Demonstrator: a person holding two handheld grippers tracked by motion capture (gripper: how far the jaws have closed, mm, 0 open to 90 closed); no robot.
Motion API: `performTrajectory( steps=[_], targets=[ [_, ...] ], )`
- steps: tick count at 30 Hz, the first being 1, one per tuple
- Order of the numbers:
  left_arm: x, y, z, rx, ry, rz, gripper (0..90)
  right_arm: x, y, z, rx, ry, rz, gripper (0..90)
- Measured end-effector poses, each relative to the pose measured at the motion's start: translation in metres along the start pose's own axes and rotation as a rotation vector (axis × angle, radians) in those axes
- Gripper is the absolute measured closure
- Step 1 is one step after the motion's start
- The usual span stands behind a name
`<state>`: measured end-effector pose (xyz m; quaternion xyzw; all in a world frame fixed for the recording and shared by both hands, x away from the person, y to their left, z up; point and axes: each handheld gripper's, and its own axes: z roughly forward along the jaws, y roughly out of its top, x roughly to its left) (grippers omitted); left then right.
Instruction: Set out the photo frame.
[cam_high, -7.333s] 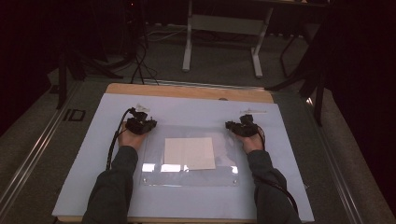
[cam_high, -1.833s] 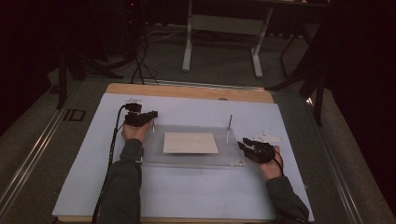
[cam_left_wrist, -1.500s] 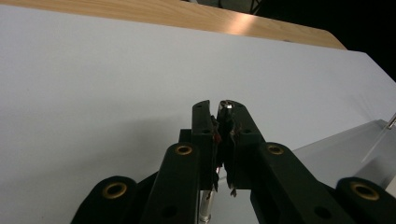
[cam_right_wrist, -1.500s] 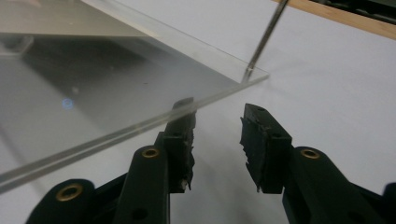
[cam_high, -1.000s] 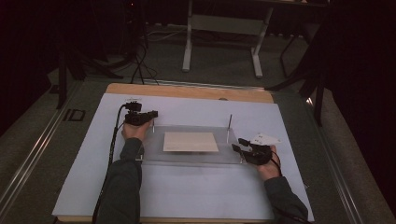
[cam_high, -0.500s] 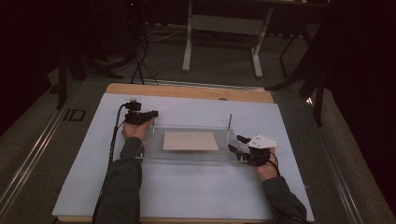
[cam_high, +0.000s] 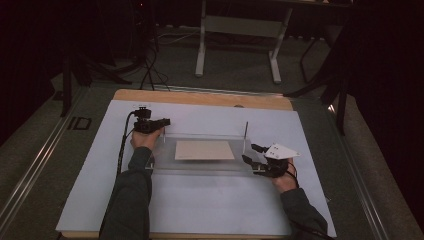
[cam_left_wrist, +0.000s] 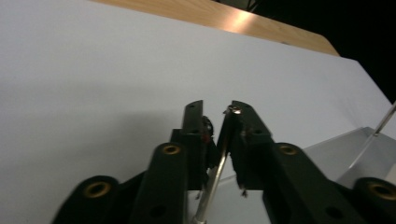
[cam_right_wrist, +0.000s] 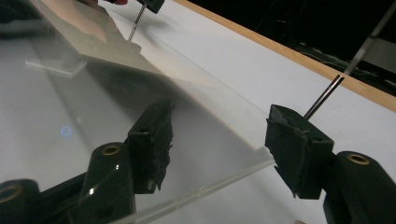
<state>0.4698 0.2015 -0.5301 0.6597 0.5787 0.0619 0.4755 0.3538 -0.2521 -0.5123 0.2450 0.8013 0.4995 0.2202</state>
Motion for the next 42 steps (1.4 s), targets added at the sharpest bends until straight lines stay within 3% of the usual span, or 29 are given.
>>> performTrajectory(
  steps=[6,14,18,21,32,37,42],
  targets=[
    [-0.001,0.001,-0.007,-0.03,0.006,0.061,66.5,-0.002,0.002,0.0,-0.005,0.004,0.03,39.3],
    [-0.006,0.004,-0.027,-0.103,0.004,0.134,64.6,-0.007,0.008,-0.001,-0.033,0.006,0.069,39.4],
    [-0.006,0.004,-0.036,-0.114,0.004,0.165,64.3,-0.01,0.011,0.0,-0.05,0.005,0.094,39.4],
    [-0.004,0.0,-0.042,-0.139,-0.025,0.162,63.8,-0.013,0.014,0.0,-0.059,0.002,0.107,39.5],
    [0.001,-0.009,-0.062,-0.154,-0.009,0.229,62.6,-0.021,0.025,0.002,-0.079,-0.01,0.148,41.6],
    [0.004,-0.012,-0.07,-0.171,-0.015,0.238,62.1,-0.026,0.029,0.004,-0.094,-0.011,0.166,42.8],
    [0.003,-0.015,-0.074,-0.174,-0.019,0.275,60.9,-0.031,0.033,0.005,-0.107,-0.019,0.177,44.7]
  ],
)
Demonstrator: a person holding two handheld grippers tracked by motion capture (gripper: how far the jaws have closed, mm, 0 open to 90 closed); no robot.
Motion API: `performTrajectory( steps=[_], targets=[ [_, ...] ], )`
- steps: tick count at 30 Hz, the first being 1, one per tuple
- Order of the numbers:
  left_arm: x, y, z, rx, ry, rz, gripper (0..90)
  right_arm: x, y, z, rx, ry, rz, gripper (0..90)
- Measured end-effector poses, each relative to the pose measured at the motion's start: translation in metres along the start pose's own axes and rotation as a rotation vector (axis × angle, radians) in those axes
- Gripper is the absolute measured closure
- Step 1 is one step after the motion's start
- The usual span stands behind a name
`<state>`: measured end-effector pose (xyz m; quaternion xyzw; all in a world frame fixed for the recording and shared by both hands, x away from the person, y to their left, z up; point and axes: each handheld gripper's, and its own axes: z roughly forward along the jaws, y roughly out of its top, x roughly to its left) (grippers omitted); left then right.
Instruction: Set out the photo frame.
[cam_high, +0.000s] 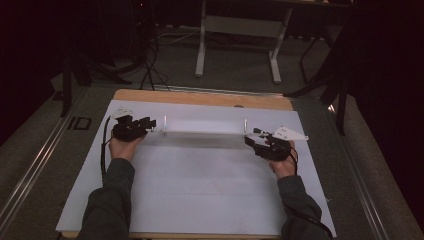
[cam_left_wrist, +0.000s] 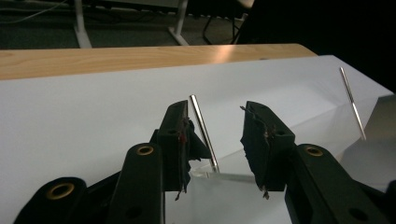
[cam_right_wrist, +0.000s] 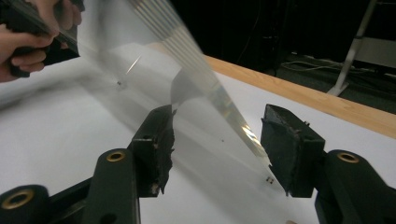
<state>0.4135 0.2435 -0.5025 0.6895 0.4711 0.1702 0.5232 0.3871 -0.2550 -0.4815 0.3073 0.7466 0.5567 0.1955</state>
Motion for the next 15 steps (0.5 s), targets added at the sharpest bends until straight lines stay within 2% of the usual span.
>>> performTrajectory(
  steps=[7,9,15],
  targets=[
    [0.001,-0.002,-0.002,-0.006,-0.002,0.008,60.2,-0.006,0.006,0.004,-0.011,-0.011,0.017,47.0],
    [0.001,-0.002,-0.003,-0.002,-0.015,0.012,60.5,-0.007,0.008,0.005,-0.009,-0.018,0.013,47.7],
    [0.0,-0.007,-0.006,-0.006,-0.017,0.031,59.9,-0.01,0.013,0.009,-0.01,-0.033,0.013,49.4]
  ],
)
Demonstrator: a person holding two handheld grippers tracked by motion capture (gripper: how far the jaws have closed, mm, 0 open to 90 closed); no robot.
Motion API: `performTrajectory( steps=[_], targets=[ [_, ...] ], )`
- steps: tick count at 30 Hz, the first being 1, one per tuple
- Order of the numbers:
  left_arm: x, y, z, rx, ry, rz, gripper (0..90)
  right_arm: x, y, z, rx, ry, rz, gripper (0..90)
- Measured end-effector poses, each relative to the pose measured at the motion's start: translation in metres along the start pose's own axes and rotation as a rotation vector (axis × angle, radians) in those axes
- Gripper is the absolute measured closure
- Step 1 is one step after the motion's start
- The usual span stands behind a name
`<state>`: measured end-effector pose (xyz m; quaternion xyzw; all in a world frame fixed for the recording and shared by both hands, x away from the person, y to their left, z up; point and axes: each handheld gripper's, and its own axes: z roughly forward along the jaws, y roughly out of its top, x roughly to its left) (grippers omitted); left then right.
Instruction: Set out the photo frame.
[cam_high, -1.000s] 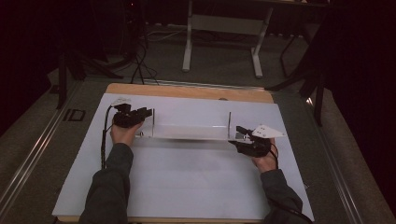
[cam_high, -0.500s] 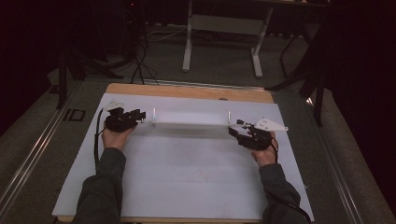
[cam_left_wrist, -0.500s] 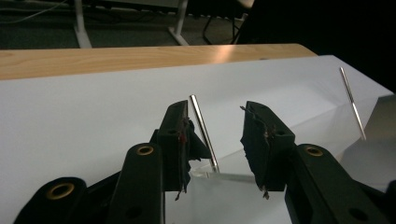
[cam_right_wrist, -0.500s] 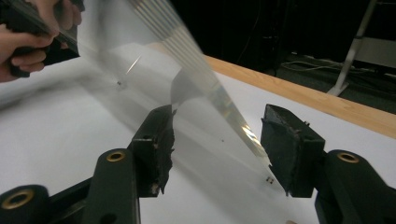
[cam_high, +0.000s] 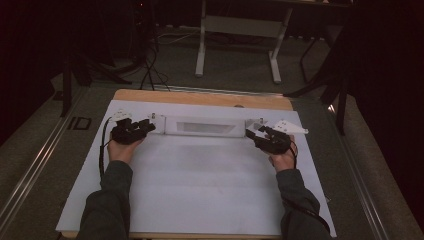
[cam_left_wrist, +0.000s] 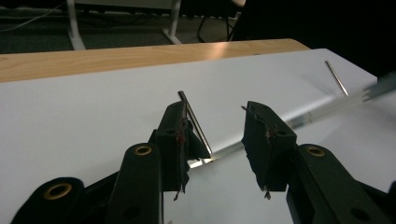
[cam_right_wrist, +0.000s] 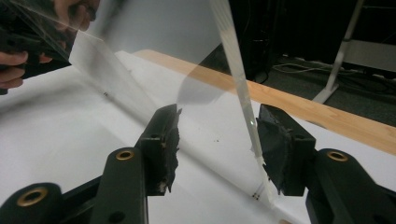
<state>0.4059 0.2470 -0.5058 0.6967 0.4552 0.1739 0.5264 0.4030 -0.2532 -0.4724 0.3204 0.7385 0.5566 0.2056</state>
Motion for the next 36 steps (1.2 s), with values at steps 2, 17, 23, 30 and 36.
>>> performTrajectory(
  steps=[2,17,23,30,36],
  targets=[
    [0.0,-0.001,-0.002,-0.003,-0.002,0.006,59.7,-0.001,0.001,0.001,0.001,-0.003,0.0,49.8],
    [-0.011,0.003,-0.004,-0.088,-0.044,0.133,52.3,-0.01,0.01,0.009,-0.002,-0.019,0.017,52.7],
    [-0.018,0.008,0.005,-0.098,-0.042,0.158,48.9,-0.013,0.012,0.012,-0.005,-0.021,0.026,53.3],
    [-0.026,0.015,0.017,-0.102,-0.041,0.17,46.6,-0.014,0.013,0.015,-0.008,-0.035,0.027,54.2],
    [-0.033,0.021,0.026,-0.102,-0.032,0.184,45.6,-0.016,0.015,0.017,-0.01,-0.051,0.032,54.6]
  ],
)
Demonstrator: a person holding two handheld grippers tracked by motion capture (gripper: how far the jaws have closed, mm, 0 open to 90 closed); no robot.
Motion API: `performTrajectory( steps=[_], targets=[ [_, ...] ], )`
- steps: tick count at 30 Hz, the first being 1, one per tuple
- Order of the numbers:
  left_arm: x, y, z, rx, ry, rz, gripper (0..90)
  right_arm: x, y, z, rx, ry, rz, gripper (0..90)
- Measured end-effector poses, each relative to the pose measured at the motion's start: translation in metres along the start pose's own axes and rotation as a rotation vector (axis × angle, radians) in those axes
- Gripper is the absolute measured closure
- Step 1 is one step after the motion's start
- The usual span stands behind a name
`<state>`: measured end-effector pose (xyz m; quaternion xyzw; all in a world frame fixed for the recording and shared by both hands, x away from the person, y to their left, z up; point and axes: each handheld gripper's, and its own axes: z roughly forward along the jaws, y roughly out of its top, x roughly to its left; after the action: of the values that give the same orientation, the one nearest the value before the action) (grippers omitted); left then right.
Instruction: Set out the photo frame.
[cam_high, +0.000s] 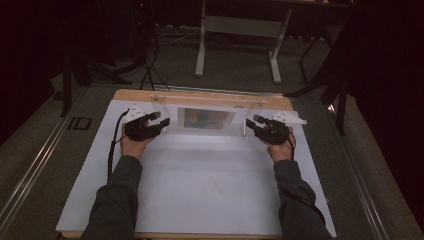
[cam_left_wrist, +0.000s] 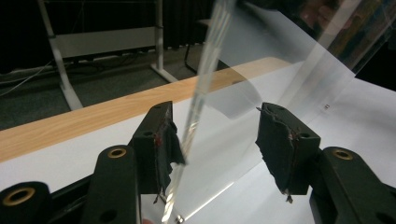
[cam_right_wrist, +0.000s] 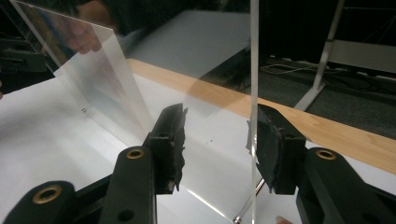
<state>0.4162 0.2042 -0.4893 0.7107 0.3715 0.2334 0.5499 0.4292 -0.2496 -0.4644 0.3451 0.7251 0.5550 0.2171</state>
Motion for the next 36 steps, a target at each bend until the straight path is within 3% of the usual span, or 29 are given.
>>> performTrajectory(
  steps=[9,13,16,22,26,32,33,36],
  targets=[
    [-0.002,0.004,0.007,0.018,0.031,0.004,44.2,-0.002,-0.003,0.007,0.021,-0.036,0.021,55.4],
    [-0.004,0.007,0.012,0.022,0.061,0.012,43.2,0.004,0.0,0.012,0.038,-0.095,-0.011,55.1],
    [-0.006,0.01,0.016,0.042,0.09,0.042,41.9,0.004,0.003,0.014,0.051,-0.107,-0.018,55.6],
    [-0.007,0.016,0.02,0.073,0.113,0.034,42.3,0.001,0.008,0.019,0.068,-0.129,-0.011,56.6],
    [-0.012,0.021,0.014,0.09,0.103,-0.013,42.1,0.003,0.01,0.015,0.059,-0.12,0.008,56.9],
    [-0.02,0.027,-0.003,0.12,0.095,-0.028,42.2,0.014,0.012,0.003,0.065,-0.115,0.012,56.9],
    [-0.02,0.027,-0.003,0.12,0.095,-0.028,42.4,0.014,0.012,0.003,0.065,-0.115,0.012,56.9],
    [-0.024,0.025,-0.014,0.077,0.082,-0.085,44.1,0.022,0.007,-0.004,0.083,-0.097,0.045,56.8]
  ],
)
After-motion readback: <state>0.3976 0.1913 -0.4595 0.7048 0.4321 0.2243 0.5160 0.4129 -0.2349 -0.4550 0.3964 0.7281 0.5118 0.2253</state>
